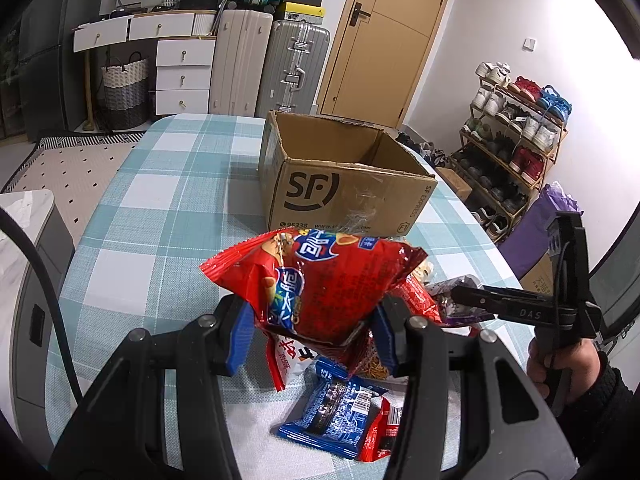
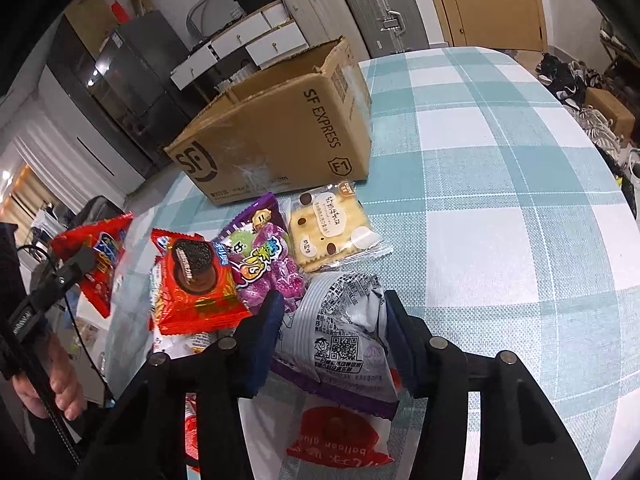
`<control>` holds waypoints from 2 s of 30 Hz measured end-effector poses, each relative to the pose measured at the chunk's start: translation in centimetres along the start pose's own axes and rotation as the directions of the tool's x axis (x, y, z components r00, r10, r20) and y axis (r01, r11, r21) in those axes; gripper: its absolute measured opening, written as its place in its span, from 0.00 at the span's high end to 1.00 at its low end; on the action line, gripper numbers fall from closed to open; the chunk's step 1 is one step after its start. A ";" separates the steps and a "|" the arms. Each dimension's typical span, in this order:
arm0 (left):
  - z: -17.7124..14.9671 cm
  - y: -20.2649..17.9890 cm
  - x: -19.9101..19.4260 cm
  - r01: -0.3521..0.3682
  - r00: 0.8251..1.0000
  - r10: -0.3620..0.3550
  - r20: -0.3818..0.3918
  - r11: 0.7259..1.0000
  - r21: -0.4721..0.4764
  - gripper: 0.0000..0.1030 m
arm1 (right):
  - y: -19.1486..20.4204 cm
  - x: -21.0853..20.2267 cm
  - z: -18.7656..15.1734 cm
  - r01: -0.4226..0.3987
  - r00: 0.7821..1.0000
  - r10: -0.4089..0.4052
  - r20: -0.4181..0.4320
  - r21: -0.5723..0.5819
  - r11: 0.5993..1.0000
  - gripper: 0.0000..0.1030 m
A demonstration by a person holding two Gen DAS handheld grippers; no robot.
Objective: Organize snacks
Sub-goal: 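Grasp the white-purple printed snack bag with the right gripper while the left holds the red bag, then carry both bags over the cardboard box and open both grippers inside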
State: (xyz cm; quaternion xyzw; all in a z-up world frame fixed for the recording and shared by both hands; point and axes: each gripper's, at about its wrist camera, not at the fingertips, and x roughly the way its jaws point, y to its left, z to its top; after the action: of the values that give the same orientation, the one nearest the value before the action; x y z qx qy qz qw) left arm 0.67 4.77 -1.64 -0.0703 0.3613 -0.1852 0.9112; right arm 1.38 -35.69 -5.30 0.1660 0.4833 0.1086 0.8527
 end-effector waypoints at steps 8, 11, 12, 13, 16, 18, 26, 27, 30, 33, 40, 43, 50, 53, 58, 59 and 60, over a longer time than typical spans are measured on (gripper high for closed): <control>-0.1 -0.3 0.2 -0.006 1.000 0.006 -0.003 1.000 0.009 0.54 | 0.7 -1.7 0.0 -0.043 0.997 0.044 0.057 -0.013 0.999 0.51; -0.1 -0.5 0.2 -0.013 1.000 0.013 -0.002 1.000 0.016 0.54 | 0.9 -2.5 0.1 -0.057 0.995 0.058 0.085 -0.018 0.998 0.51; -0.1 -0.6 0.3 -0.016 1.000 0.016 -0.001 1.000 0.019 0.54 | 0.9 -2.7 0.1 -0.060 0.994 0.061 0.094 -0.017 0.998 0.51; -0.1 -0.7 0.3 -0.019 1.000 0.019 0.000 1.000 0.022 0.54 | 0.8 -3.0 0.1 -0.067 0.993 0.068 0.100 -0.014 0.998 0.51; -0.1 -1.1 0.2 -0.029 1.000 0.029 0.004 0.999 0.032 0.54 | 0.6 -4.0 0.2 -0.097 0.986 0.096 0.138 0.001 0.995 0.51; -0.1 -1.3 0.2 -0.033 0.999 0.033 0.011 0.999 0.039 0.54 | 0.5 -4.8 0.3 -0.124 0.978 0.120 0.169 0.012 0.992 0.51; 0.6 -2.0 -0.9 -0.044 0.998 0.042 0.037 0.998 0.039 0.54 | 2.4 -8.2 1.5 -0.213 0.942 0.211 0.262 -0.023 0.977 0.51; 0.9 -2.1 -1.2 -0.040 0.998 0.038 0.043 0.999 0.035 0.54 | 3.0 -8.5 1.7 -0.217 0.939 0.219 0.266 -0.037 0.976 0.51; 1.7 -2.7 -2.0 -0.019 0.998 0.017 0.053 0.999 0.033 0.54 | 4.2 -9.1 2.2 -0.247 0.930 0.253 0.266 -0.054 0.967 0.51; 2.8 -3.3 -3.2 -0.009 0.997 0.007 0.074 0.999 0.031 0.54 | 5.2 -10.3 3.2 -0.295 0.914 0.297 0.277 -0.051 0.954 0.51; 6.7 -4.8 -4.7 0.003 0.997 -0.005 0.076 0.999 0.037 0.54 | 8.0 -14.8 6.9 -0.348 0.872 0.363 0.329 -0.104 0.932 0.51; 9.2 -5.8 -5.2 -0.011 0.997 0.006 0.080 0.998 0.063 0.54 | 9.5 -16.5 9.0 -0.343 0.864 0.369 0.342 -0.136 0.930 0.51; 15.2 -7.6 -4.2 -0.041 0.997 0.035 0.067 0.995 0.095 0.54 | 11.5 -18.2 14.6 -0.323 0.868 0.357 0.344 -0.154 0.934 0.51; 17.5 -8.5 -3.3 -0.055 0.997 0.048 0.065 0.992 0.114 0.54 | 11.4 -17.8 17.3 -0.308 0.878 0.332 0.344 -0.126 0.943 0.51; 20.9 -9.8 -0.6 -0.068 0.997 0.062 0.046 0.987 0.143 0.54 | 11.1 -15.1 21.3 -0.235 0.911 0.259 0.321 -0.113 0.965 0.51; 21.4 -9.9 0.1 -0.068 0.997 0.063 0.039 0.987 0.144 0.54 | 11.1 -14.3 21.8 -0.218 0.918 0.244 0.312 -0.117 0.969 0.51; 22.0 -9.9 1.0 -0.060 0.998 0.056 0.029 0.989 0.138 0.54 | 11.0 -13.2 22.5 -0.198 0.928 0.225 0.299 -0.117 0.973 0.51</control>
State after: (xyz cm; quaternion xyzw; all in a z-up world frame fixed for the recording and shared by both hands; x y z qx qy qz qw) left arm 13.58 -4.90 16.35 0.0015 0.3382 -0.1824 0.9232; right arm 13.73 -34.15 20.14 0.1957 0.3178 0.1929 0.9075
